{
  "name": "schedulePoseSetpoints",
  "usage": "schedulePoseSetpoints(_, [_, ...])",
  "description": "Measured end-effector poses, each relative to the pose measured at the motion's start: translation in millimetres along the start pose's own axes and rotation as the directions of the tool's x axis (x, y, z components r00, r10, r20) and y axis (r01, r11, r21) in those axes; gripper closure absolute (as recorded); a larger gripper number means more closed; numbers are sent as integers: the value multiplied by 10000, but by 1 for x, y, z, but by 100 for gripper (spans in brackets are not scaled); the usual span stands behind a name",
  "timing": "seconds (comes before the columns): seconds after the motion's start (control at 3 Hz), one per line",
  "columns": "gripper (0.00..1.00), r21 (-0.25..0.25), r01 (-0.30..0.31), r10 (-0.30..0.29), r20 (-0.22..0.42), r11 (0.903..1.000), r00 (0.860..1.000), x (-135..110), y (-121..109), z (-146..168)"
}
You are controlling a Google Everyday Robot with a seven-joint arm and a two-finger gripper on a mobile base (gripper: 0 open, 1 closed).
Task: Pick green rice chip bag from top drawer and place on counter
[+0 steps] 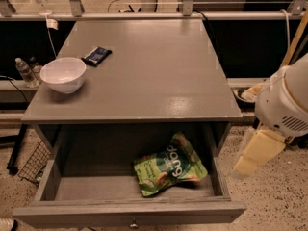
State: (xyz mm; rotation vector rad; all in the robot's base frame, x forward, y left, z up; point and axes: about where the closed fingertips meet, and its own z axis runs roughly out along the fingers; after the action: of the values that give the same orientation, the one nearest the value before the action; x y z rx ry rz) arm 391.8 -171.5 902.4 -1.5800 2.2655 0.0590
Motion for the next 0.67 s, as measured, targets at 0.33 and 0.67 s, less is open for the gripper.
schedulePoseSetpoints(0.33, [0,7,4,-4,6,10000,10000,0,0,0])
schedulePoseSetpoints(0.67, [0,-109,-158,160,178,9998,9997,-3,5,13])
